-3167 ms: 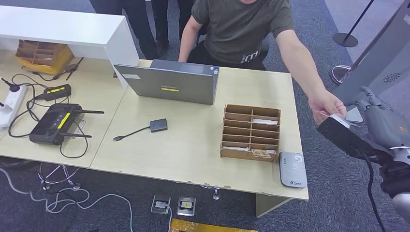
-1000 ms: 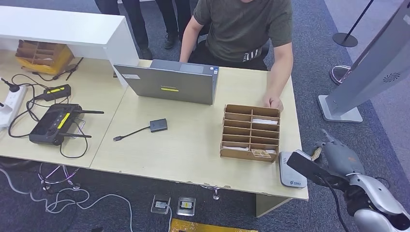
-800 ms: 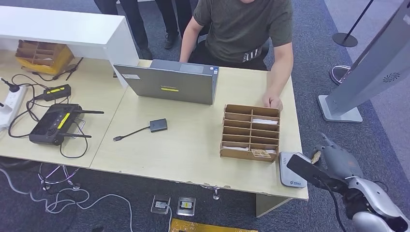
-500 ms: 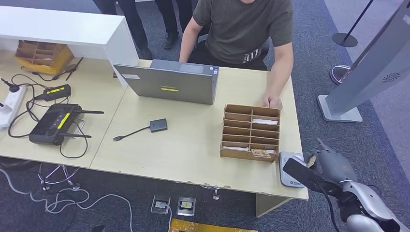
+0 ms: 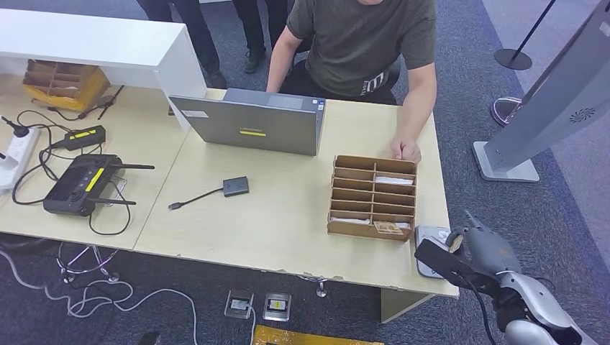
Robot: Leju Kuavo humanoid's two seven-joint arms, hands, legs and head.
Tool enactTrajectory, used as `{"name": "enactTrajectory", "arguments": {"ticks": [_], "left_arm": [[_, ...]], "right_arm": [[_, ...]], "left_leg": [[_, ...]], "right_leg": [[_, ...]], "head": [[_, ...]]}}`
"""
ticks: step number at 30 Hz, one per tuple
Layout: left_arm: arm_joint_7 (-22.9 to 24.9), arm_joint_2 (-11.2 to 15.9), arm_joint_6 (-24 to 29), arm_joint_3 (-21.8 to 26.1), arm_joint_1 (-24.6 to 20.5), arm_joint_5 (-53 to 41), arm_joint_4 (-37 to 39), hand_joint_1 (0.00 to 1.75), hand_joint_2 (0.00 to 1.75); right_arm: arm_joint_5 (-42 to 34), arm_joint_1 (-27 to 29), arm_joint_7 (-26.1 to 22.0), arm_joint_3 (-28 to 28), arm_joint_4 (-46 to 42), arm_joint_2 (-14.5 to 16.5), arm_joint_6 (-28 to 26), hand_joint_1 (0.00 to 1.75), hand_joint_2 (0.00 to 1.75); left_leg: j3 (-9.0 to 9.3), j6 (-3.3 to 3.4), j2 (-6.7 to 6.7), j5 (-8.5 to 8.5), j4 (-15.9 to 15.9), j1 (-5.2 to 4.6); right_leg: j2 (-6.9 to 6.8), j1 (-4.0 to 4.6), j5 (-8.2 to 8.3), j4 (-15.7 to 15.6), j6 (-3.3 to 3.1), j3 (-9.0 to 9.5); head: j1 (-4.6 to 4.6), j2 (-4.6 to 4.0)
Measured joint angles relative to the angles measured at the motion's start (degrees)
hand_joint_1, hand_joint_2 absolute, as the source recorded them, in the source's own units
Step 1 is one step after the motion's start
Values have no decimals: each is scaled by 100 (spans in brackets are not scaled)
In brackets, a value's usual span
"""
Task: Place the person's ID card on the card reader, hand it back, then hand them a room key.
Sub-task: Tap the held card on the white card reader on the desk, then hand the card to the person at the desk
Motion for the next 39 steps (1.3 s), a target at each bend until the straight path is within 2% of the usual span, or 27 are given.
{"name": "enactTrajectory", "arguments": {"ticks": [21,39], "left_arm": [[43,-17,34,-106,-16,40,0,0,0],[43,-17,51,-109,3,79,0,0,0]], "right_arm": [[0,-337,-409,216,1260,549,-242,175,175],[-12,-475,-445,400,1436,740,-350,175,175]], "left_leg": [[-2,-1,-1,1,0,0],[2,-1,0,1,0,0]], "right_leg": [[-2,0,0,1,0,0],[1,0,0,1,0,2]], "head": [[-1,0],[-1,0]]}}
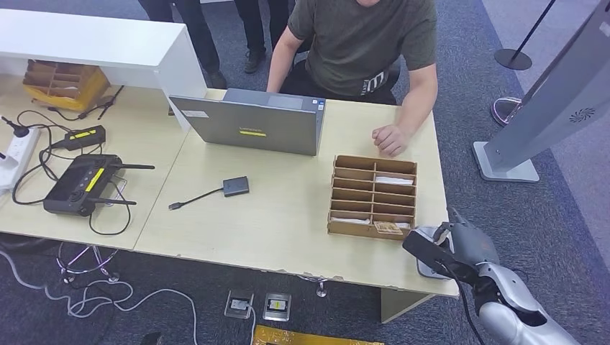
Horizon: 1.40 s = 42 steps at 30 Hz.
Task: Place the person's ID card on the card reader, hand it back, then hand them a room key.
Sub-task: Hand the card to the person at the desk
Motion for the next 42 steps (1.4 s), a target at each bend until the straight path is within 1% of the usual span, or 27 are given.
{"name": "enactTrajectory", "arguments": {"ticks": [6,9,15,21,24,27,30,36,42], "left_arm": [[-1,1,5,0,27,50,0,0,0],[-7,10,2,0,52,59,0,0,0],[-13,33,-7,0,61,51,4,0,0],[-15,47,-34,-2,62,55,13,0,0],[-26,52,-32,-2,62,69,13,0,0],[-53,46,-17,-1,68,93,13,0,0],[-79,33,4,0,72,110,13,0,0],[-81,17,6,-2,99,84,13,0,0],[-81,16,-22,-2,99,-5,13,0,0]], "right_arm": [[-31,-64,34,19,17,15,-26,175,175],[-176,-164,153,-20,-79,-51,-9,175,175],[-252,-626,519,-276,-745,-485,317,175,175],[-243,-1312,862,-442,-1475,-928,852,175,175],[-166,-1640,938,-444,-1737,-1045,1175,175,175],[-83,-1882,870,-379,-1799,-1058,1318,175,175],[-30,-2037,767,-280,-1796,-1002,1305,175,175],[44,-2190,650,-15,-1689,-760,1138,175,175],[128,-2269,651,242,-1576,-573,1123,175,175]], "left_leg": [[0,-2,0,2,0,0],[0,-1,0,3,1,-2],[0,0,0,3,2,-3],[1,0,0,4,2,-3],[1,0,0,4,2,-3],[-2,0,0,4,1,-2],[-3,0,-1,4,1,-2],[-5,0,-5,4,1,-1],[-5,0,-7,4,1,-1]], "right_leg": [[0,0,1,0,0,1],[0,-3,2,1,0,0],[0,-4,2,0,0,0],[0,-5,4,1,0,0],[0,-4,3,1,0,0],[-1,-3,3,2,0,1],[-3,-3,3,2,0,2],[-5,-2,3,2,0,0],[-6,-2,3,2,0,0]], "head": [[1,0],[-1,0],[0,0],[1,0],[-1,0],[-1,0],[1,0],[-1,0],[-1,0]]}}
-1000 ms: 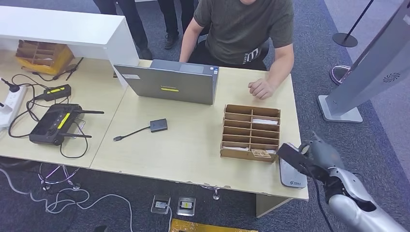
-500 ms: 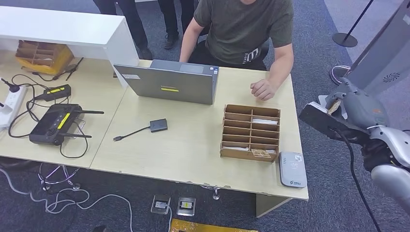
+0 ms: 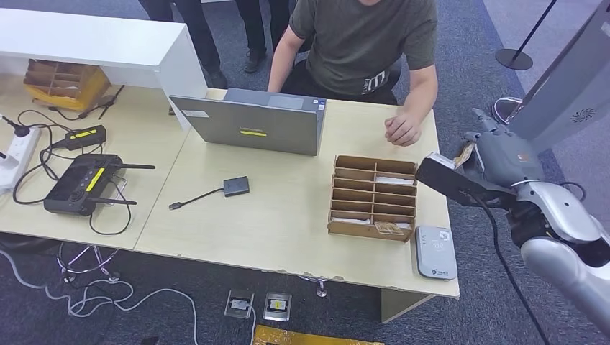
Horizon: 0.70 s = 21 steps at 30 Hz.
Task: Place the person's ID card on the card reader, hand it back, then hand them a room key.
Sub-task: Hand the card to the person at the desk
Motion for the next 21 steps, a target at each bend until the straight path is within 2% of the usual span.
{"name": "enactTrajectory", "arguments": {"ticks": [21], "left_arm": [[74,-46,-16,-22,-77,-170,0,0,0]], "right_arm": [[203,-69,105,222,237,175,54,175,175]], "left_leg": [[4,0,3,0,1,0]], "right_leg": [[3,0,0,0,0,0]], "head": [[2,0]]}}
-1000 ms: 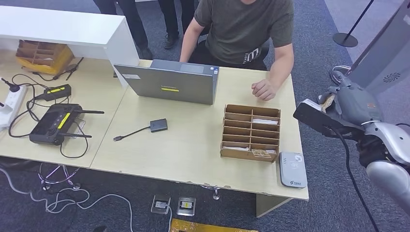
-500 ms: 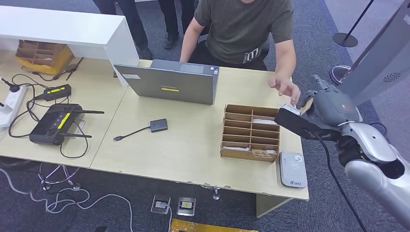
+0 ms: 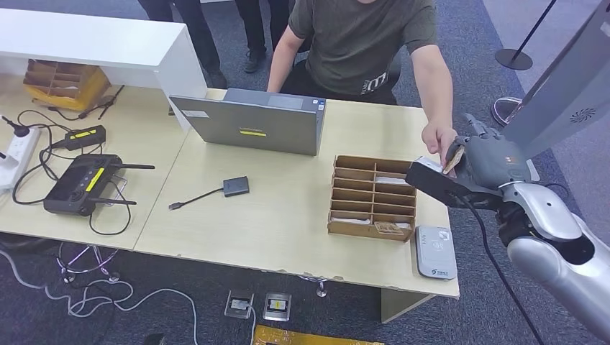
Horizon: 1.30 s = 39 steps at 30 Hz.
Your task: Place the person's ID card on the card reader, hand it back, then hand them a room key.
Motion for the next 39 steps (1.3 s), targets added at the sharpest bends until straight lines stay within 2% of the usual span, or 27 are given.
{"name": "enactTrajectory", "arguments": {"ticks": [28,29,31,32,33,35,39], "left_arm": [[24,-34,99,1,2,37,0,0,0],[25,-37,99,1,2,37,0,0,0],[26,-43,100,0,2,37,0,0,0],[35,-48,107,0,2,36,0,0,0],[44,-53,117,0,2,34,0,0,0],[64,-63,143,0,1,28,0,0,0],[81,-79,177,1,0,39,0,0,0]], "right_arm": [[215,-201,-105,178,353,158,3,175,175],[215,-202,-105,181,357,161,3,147,175],[216,-211,-107,195,374,172,1,60,175],[242,-230,-107,219,408,186,-42,17,131],[271,-250,-106,243,446,202,-95,0,87],[332,-295,-105,291,530,233,-228,0,0],[376,-415,-129,385,675,305,-332,0,0]], "left_leg": [[-2,0,-1,0,0,0],[-2,0,-1,0,0,0],[-2,0,-1,0,0,0],[-2,0,-1,0,0,0],[-2,0,-1,1,0,0],[-1,-1,-1,1,0,0],[-1,-1,-1,2,0,0]], "right_leg": [[-2,0,0,0,0,0],[-2,0,0,0,0,0],[-1,0,0,0,0,0],[-1,0,0,0,0,0],[0,0,0,1,0,0],[0,0,0,1,0,1],[1,0,1,1,0,1]], "head": [[-1,0],[-1,0],[-1,0],[-2,0],[-2,0],[-1,0],[-1,0]]}}
